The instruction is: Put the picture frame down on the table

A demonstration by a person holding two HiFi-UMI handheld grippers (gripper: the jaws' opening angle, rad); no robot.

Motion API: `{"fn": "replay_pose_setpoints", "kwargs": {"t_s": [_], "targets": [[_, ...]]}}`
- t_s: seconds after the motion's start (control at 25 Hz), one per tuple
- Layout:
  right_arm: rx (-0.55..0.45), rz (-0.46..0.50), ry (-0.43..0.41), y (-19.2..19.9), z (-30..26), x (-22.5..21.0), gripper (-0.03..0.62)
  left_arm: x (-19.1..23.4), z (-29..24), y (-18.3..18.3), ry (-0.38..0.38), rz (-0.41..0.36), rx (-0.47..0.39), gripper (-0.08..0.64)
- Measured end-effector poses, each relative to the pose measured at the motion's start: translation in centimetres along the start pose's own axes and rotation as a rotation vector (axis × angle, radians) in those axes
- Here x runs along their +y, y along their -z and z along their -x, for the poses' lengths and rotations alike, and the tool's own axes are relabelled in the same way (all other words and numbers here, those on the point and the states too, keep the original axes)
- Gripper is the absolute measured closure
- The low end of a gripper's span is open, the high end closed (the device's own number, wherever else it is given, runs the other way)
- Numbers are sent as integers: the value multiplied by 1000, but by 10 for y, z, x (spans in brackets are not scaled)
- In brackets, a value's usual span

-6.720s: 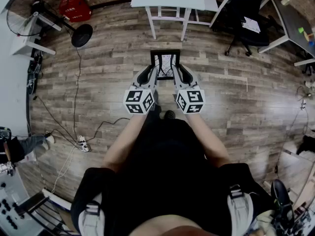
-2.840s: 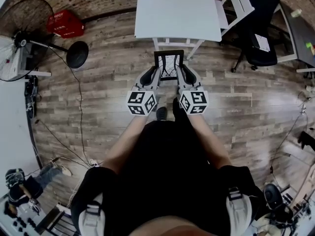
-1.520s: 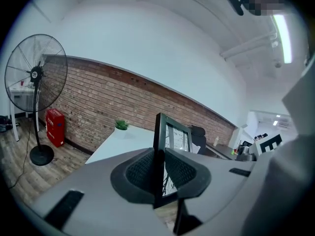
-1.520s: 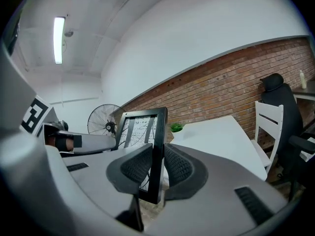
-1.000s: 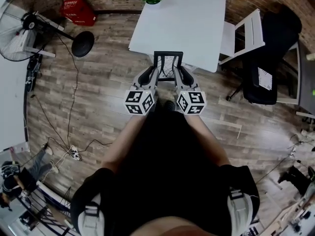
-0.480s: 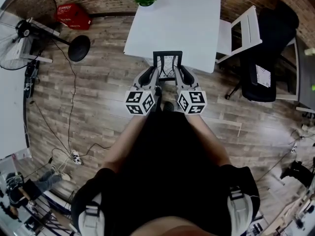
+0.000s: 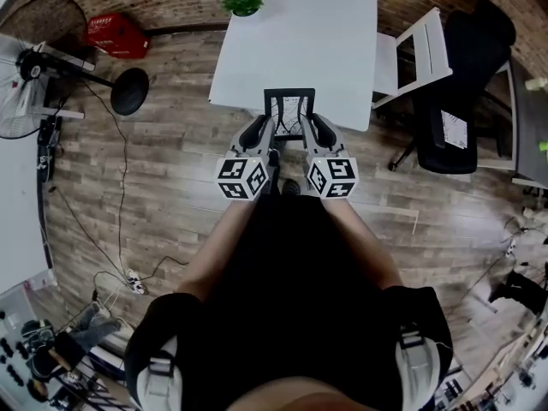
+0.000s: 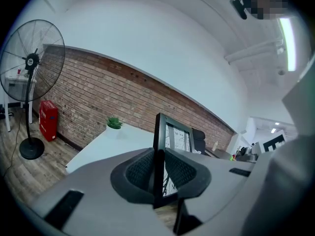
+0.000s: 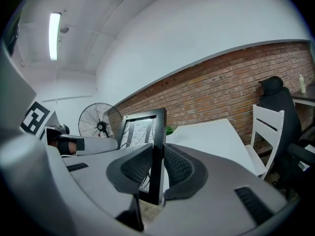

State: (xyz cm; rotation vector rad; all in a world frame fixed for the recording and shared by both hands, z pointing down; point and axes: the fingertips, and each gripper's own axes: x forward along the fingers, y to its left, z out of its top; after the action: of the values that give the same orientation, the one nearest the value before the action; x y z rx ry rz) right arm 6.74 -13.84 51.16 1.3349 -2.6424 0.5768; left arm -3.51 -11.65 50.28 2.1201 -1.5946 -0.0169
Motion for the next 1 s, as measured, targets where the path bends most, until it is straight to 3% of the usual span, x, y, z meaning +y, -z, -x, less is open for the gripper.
{"fn": "replay_pose_setpoints", "kwargs": {"t_s": [1.0], "targets": [[81, -80, 104, 6, -126, -53, 525, 80, -124, -8, 60, 20, 146, 482]]}}
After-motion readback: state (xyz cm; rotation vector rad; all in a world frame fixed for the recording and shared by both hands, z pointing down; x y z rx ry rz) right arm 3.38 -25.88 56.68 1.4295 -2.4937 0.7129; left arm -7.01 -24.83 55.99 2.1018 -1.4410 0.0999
